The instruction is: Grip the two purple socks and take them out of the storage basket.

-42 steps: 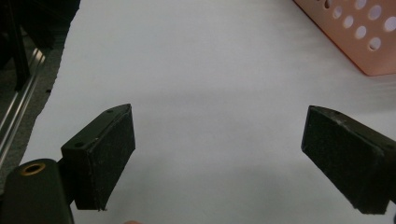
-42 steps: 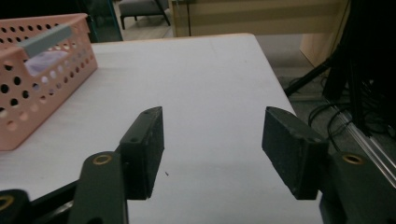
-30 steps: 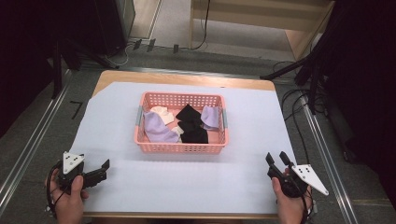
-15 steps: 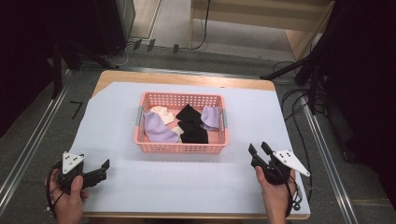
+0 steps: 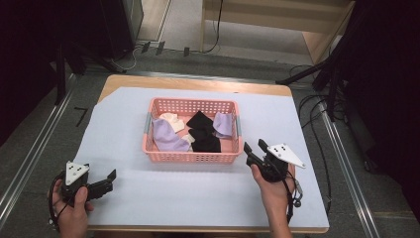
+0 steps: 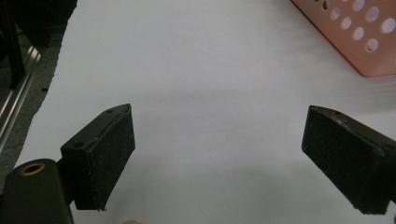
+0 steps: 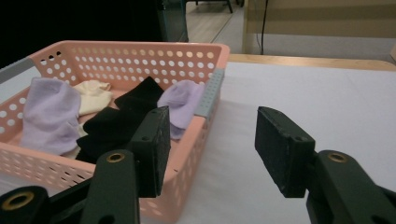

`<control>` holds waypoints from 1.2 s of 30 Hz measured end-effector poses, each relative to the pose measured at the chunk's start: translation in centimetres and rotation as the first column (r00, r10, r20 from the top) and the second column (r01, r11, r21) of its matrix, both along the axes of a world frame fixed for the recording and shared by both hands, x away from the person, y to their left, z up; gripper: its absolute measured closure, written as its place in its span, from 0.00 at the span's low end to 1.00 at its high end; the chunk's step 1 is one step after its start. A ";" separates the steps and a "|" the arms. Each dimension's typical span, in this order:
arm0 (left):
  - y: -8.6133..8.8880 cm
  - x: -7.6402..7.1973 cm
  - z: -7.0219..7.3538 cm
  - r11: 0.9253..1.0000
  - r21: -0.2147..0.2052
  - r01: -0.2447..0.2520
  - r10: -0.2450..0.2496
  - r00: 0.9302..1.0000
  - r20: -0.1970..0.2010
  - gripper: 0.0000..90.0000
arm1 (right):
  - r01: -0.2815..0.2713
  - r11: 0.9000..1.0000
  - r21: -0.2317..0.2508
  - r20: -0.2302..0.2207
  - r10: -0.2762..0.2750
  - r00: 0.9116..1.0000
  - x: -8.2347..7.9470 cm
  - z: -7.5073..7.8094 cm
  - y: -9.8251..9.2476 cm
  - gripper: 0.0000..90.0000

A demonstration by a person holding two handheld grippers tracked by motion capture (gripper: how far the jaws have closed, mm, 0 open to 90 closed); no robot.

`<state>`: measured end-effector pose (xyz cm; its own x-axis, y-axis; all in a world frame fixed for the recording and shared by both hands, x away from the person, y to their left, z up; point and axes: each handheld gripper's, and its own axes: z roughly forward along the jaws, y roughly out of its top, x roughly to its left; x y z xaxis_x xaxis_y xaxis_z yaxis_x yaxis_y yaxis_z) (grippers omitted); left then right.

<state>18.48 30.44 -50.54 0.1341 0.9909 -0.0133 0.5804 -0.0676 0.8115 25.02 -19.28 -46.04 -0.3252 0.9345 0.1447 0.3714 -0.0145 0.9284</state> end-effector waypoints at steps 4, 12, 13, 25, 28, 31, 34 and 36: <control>0.0 0.0 0.0 1.000 0.000 0.001 -0.001 1.000 0.000 0.12 | -0.021 1.000 -0.005 -0.015 0.021 1.000 0.8 0.5 1.6 0.52; 0.0 -0.1 0.0 1.000 -0.008 0.004 -0.004 1.000 0.006 0.12 | -0.053 0.998 -0.018 -0.049 0.052 0.997 1.9 0.9 4.0 0.53; 0.0 -0.1 0.0 1.000 -0.010 0.005 -0.004 1.000 0.007 0.12 | -0.064 0.998 -0.020 -0.049 0.063 0.997 2.0 0.9 4.5 0.53; 0.1 -0.3 0.0 1.000 -0.018 0.010 -0.009 1.000 0.027 0.12 | -0.112 0.993 -0.037 -0.110 0.107 0.988 3.7 0.6 8.5 0.57; 0.1 -0.3 0.0 1.000 -0.017 0.014 -0.013 0.999 0.032 0.10 | -0.125 0.991 -0.039 -0.134 0.119 0.984 4.2 0.6 9.4 0.59; 0.1 -0.3 0.0 1.000 -0.016 0.013 -0.012 0.999 0.036 0.09 | -0.139 0.989 -0.048 -0.150 0.130 0.980 4.6 0.6 10.1 0.60; 0.1 -0.3 0.0 1.000 -0.017 0.014 -0.014 0.999 0.034 0.09 | -0.149 0.987 -0.054 -0.164 0.139 0.977 5.0 0.5 10.9 0.61; 0.1 -0.3 0.0 1.000 -0.017 0.015 -0.014 0.999 0.036 0.09 | -0.157 0.985 -0.067 -0.172 0.144 0.974 5.3 0.4 11.4 0.61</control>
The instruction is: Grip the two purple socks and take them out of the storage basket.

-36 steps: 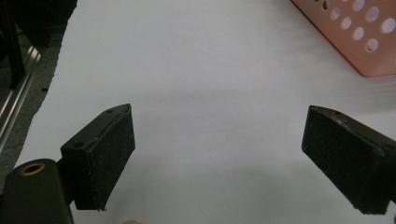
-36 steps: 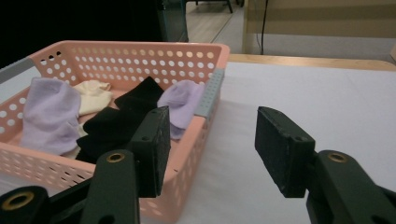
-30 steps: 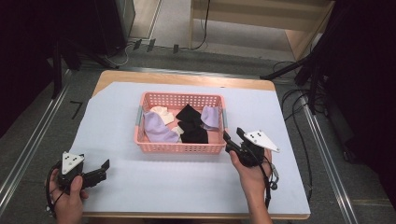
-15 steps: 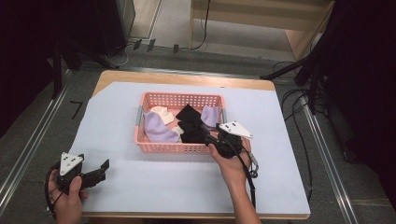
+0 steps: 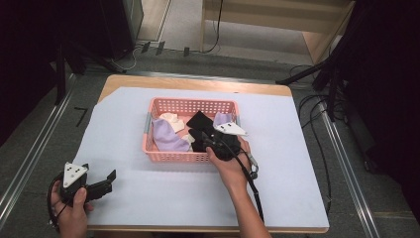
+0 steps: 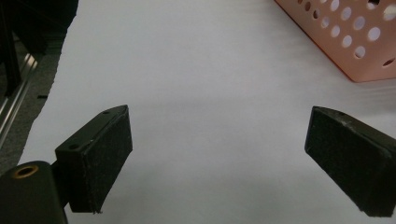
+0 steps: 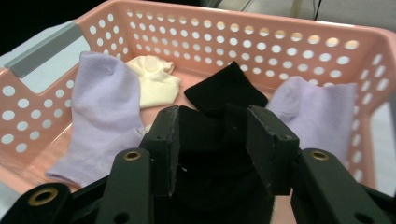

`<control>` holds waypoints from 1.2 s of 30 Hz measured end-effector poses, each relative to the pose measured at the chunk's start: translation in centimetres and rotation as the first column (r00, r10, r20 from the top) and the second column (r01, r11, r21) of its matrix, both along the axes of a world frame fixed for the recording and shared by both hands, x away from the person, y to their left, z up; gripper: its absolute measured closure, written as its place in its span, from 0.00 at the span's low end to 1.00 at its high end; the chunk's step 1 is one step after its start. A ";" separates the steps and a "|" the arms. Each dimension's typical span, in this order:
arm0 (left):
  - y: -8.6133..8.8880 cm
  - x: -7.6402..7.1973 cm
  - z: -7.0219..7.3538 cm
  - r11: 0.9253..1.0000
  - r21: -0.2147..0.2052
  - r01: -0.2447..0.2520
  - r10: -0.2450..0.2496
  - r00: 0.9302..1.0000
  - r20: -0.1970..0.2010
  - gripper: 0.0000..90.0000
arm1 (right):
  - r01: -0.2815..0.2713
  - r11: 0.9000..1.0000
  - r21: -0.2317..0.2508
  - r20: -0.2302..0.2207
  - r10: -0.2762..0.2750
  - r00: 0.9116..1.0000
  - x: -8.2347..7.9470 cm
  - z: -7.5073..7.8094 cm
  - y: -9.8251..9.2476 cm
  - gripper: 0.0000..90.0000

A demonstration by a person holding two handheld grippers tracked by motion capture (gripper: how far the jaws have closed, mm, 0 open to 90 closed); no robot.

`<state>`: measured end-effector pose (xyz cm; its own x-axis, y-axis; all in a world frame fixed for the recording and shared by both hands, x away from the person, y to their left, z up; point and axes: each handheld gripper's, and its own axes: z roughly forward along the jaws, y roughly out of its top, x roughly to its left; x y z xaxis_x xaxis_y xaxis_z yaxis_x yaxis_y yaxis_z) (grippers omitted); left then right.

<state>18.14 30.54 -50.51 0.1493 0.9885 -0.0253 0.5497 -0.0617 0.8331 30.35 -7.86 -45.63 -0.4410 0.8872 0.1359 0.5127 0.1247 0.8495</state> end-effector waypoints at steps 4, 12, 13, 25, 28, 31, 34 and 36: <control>0.0 0.0 0.0 1.000 -0.001 0.002 -0.002 1.000 0.000 0.09 | -0.015 1.000 -0.024 -0.020 0.014 1.000 0.5 -0.2 1.1 0.64; 0.1 0.0 0.0 1.000 -0.005 0.003 -0.003 1.000 -0.001 0.09 | -0.037 0.999 -0.019 -0.083 0.035 0.996 1.7 -0.4 3.0 0.75; 0.1 0.0 0.0 1.000 -0.006 0.002 -0.002 1.000 -0.002 0.09 | -0.041 0.999 -0.020 -0.099 0.039 0.994 1.9 -0.4 3.2 0.76; 0.1 0.1 0.0 1.000 -0.008 0.003 -0.003 1.000 -0.007 0.09 | -0.052 0.997 -0.056 -0.224 0.038 0.974 3.5 -0.7 5.5 0.79; 0.1 0.1 0.0 1.000 -0.008 0.003 -0.003 1.000 -0.009 0.09 | -0.066 0.996 -0.060 -0.245 0.049 0.968 3.8 -0.7 5.9 0.79; 0.1 0.1 0.0 1.000 -0.008 0.002 -0.002 1.000 -0.009 0.09 | -0.085 0.995 -0.052 -0.277 0.068 0.958 4.0 -0.7 6.6 0.78; 0.1 0.1 0.0 1.000 -0.009 0.003 -0.003 1.000 -0.009 0.09 | -0.097 0.994 -0.053 -0.292 0.077 0.953 4.1 -0.7 6.9 0.77; 0.1 0.1 0.0 1.000 -0.009 0.001 -0.001 1.000 -0.010 0.09 | -0.105 0.993 -0.061 -0.306 0.082 0.949 4.3 -0.7 7.3 0.76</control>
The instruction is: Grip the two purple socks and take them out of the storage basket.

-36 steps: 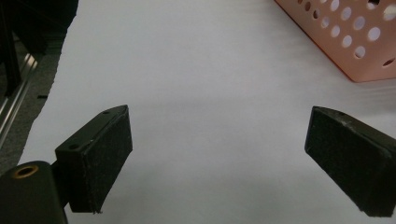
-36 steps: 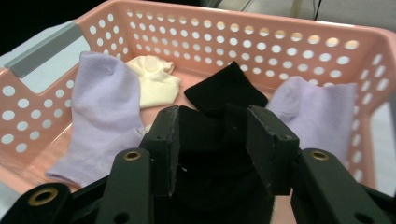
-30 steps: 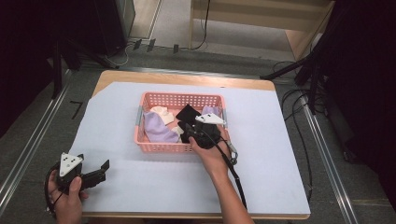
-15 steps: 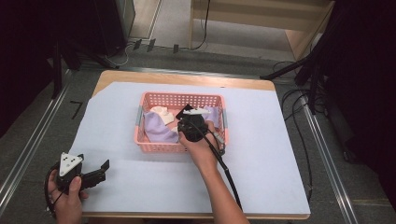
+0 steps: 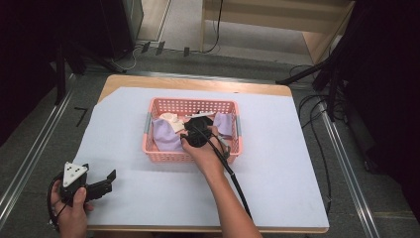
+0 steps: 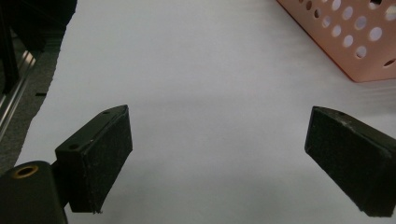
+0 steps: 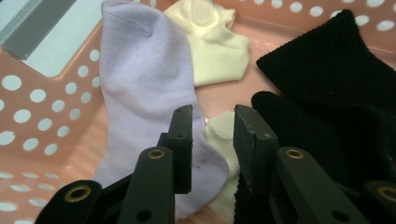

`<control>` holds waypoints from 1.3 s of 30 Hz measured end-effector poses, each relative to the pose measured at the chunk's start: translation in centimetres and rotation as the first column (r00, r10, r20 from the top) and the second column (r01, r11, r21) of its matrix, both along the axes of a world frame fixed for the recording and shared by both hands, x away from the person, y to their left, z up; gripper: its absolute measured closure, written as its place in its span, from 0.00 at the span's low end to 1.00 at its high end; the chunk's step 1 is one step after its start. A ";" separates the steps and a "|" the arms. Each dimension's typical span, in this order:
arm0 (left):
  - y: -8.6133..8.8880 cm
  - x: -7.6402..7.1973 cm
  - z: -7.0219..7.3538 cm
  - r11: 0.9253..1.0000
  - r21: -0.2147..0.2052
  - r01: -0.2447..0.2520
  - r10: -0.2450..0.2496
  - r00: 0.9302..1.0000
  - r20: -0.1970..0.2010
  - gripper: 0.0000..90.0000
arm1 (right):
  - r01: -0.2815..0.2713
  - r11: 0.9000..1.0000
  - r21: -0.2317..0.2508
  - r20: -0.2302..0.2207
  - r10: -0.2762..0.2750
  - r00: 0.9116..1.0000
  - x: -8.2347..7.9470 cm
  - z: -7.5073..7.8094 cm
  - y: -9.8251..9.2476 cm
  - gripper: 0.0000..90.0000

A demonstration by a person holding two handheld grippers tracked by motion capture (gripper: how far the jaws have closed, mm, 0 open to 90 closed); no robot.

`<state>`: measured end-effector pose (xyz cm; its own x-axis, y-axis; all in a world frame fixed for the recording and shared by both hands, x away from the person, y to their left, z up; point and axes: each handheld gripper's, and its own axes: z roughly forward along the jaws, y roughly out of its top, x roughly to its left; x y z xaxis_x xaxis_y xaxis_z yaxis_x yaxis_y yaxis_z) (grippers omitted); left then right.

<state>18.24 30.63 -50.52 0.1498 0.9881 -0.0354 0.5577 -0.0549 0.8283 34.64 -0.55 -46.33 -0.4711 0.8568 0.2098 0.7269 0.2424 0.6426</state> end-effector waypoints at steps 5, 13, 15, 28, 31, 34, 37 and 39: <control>0.0 0.0 0.0 1.000 0.000 0.000 0.000 1.000 -0.001 0.09 | 0.005 0.999 -0.050 -0.028 -0.007 1.000 0.5 -0.3 0.7 0.74; 0.0 0.0 0.0 1.000 0.000 -0.003 0.003 1.000 -0.003 0.09 | -0.009 0.999 -0.037 -0.111 0.005 0.994 0.9 -0.7 1.3 0.83; 0.0 0.0 0.0 1.000 0.001 -0.004 0.004 1.000 -0.003 0.09 | -0.010 0.999 -0.039 -0.118 0.006 0.993 0.9 -0.8 1.4 0.92; 0.1 0.1 0.0 1.000 -0.003 -0.002 0.002 1.000 -0.009 0.09 | 0.022 0.990 0.139 0.083 -0.034 0.996 -0.4 1.7 -1.5 1.00; 0.0 0.1 0.0 1.000 0.000 -0.003 0.003 1.000 -0.008 0.09 | 0.047 0.989 0.140 0.139 -0.066 0.988 -1.0 2.8 -2.6 1.00; 0.0 0.1 0.0 1.000 0.000 -0.004 0.004 1.000 -0.009 0.09 | 0.080 0.990 0.116 0.175 -0.099 0.980 -1.3 3.6 -3.4 1.00; 0.0 0.1 0.0 1.000 0.003 -0.002 0.002 1.000 -0.008 0.09 | 0.159 0.984 0.076 0.210 -0.172 0.962 -1.5 4.3 -4.6 1.00; -0.1 0.1 0.0 1.000 0.006 -0.006 0.006 1.000 -0.008 0.09 | 0.199 0.977 0.074 0.221 -0.211 0.952 -1.4 4.5 -5.1 1.00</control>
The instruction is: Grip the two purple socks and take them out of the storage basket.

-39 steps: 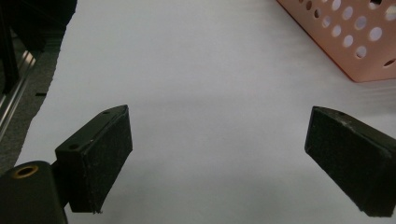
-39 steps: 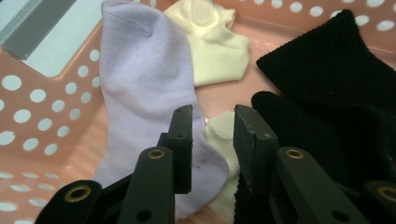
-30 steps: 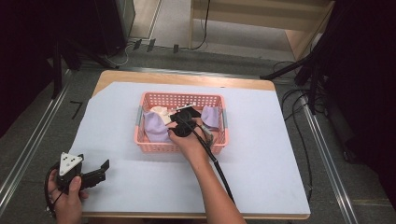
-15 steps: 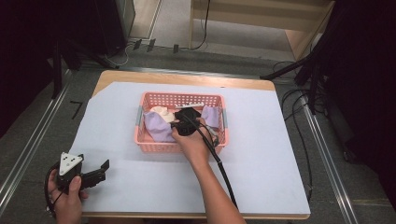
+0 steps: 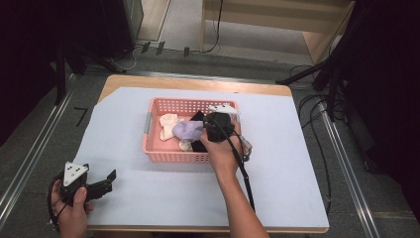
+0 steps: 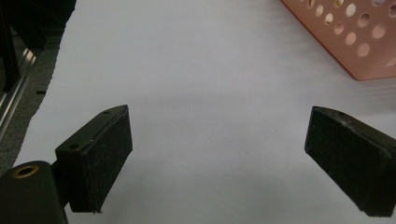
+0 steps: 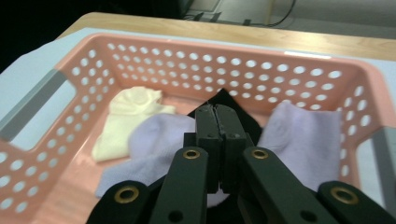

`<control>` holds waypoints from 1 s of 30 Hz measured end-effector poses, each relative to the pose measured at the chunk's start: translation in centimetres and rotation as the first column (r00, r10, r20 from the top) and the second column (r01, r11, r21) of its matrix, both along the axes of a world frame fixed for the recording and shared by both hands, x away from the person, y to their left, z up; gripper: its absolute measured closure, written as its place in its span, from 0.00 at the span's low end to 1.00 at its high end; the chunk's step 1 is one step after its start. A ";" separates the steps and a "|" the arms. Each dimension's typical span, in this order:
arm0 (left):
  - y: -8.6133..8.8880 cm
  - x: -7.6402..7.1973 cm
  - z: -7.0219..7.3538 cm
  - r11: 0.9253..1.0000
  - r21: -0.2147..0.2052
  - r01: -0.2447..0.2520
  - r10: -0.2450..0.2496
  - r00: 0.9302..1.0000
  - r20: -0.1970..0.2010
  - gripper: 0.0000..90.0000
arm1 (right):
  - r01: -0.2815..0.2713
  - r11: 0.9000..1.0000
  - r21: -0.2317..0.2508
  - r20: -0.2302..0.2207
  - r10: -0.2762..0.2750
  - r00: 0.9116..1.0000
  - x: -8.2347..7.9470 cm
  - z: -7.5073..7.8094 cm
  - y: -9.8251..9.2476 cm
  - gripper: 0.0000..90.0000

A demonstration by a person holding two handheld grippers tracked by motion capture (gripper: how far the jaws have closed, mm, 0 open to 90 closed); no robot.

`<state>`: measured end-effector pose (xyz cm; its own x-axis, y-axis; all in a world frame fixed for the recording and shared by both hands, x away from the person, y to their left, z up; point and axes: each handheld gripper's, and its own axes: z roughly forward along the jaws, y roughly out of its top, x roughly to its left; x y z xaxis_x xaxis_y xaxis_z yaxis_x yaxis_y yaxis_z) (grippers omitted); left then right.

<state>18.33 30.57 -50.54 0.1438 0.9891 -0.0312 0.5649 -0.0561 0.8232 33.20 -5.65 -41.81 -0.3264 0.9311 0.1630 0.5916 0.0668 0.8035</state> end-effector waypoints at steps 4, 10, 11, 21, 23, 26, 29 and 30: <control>0.0 0.0 0.0 1.000 0.001 0.000 0.000 1.000 -0.001 0.09 | -0.034 0.999 -0.001 0.015 0.034 0.999 0.3 -0.3 1.0 1.00; 0.1 0.0 0.0 1.000 -0.005 0.003 -0.003 1.000 -0.002 0.09 | -0.118 0.993 -0.009 -0.053 0.117 0.992 1.9 -2.3 3.5 0.96; 0.2 0.0 0.0 1.000 -0.009 0.004 -0.004 1.000 -0.001 0.09 | -0.133 0.991 -0.011 -0.082 0.131 0.988 2.3 -2.7 3.8 0.93; 0.2 0.0 0.0 1.000 -0.011 0.004 -0.004 1.000 -0.003 0.09 | -0.039 0.999 0.000 -0.049 0.039 0.998 3.0 -2.7 2.9 0.53; 0.2 0.0 0.0 1.000 -0.010 0.004 -0.004 1.000 -0.003 0.09 | -0.011 1.000 0.002 -0.082 0.011 0.997 3.3 -2.8 2.6 0.49; 0.1 0.0 0.0 1.000 -0.007 0.004 -0.004 1.000 -0.004 0.09 | -0.016 1.000 0.008 -0.156 0.017 0.988 3.8 -3.2 2.5 0.49; 0.1 0.0 0.0 1.000 -0.009 0.004 -0.004 1.000 -0.005 0.09 | -0.049 0.999 -0.010 -0.221 0.045 0.974 4.1 -3.5 2.8 0.52; 0.1 0.0 0.0 1.000 -0.009 0.005 -0.005 1.000 -0.006 0.09 | -0.054 0.998 -0.014 -0.246 0.049 0.968 4.3 -3.6 2.9 0.53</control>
